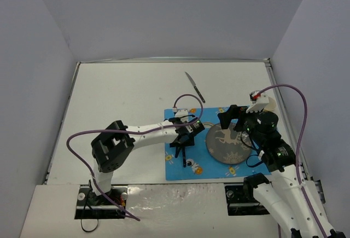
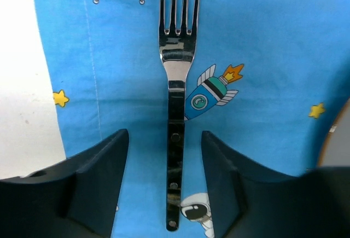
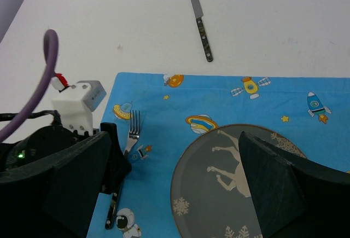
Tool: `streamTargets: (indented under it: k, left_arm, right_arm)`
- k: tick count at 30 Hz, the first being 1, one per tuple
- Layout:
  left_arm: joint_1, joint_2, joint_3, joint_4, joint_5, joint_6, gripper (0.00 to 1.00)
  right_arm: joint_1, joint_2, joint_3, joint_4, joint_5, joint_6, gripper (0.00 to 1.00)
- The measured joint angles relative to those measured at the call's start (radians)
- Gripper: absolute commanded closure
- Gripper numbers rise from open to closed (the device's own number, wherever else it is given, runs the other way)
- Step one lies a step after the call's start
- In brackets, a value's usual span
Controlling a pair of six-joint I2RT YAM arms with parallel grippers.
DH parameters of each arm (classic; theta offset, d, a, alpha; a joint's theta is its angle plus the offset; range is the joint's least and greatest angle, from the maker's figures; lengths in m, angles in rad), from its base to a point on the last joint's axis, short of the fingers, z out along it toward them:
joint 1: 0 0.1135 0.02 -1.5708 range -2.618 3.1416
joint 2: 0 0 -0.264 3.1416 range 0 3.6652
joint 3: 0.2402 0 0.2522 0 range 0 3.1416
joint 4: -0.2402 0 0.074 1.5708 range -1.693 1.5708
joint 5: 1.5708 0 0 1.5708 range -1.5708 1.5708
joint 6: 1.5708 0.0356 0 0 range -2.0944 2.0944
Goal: Set the dinner table for one person
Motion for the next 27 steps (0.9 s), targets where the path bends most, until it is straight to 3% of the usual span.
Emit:
streamTargets:
  k: [2, 6, 9, 13, 21, 27]
  left_arm:
    - [0.000, -0.022, -0.001, -0.008, -0.010, 0.007, 0.39]
    - [0.005, -0.089, 0.006, -0.037, -0.029, 0.050, 0.11]
    - [0.026, -0.145, 0.033, -0.073, -0.040, 0.118, 0.03]
    - [0.124, -0.251, 0.055, -0.088, -0.030, 0.231, 0.03]
    - [0.537, -0.424, 0.071, -0.141, 0.065, 0.501, 0.03]
    - [0.687, -0.476, 0.076, -0.162, 0.128, 0.690, 0.03]
  right_arm:
    - [0.000, 0.023, 0.003, -0.002, 0.000, -0.002, 0.00]
    - [0.000, 0.103, 0.046, -0.011, 0.000, -0.017, 0.00]
    - [0.000, 0.198, 0.109, -0.015, 0.002, -0.038, 0.00]
    - [0.000, 0.366, 0.239, -0.017, 0.004, -0.081, 0.00]
    - [0.005, 0.799, 0.506, 0.019, 0.006, -0.220, 0.05]
    - [0.014, 1.103, 0.667, 0.048, 0.010, -0.333, 0.12]
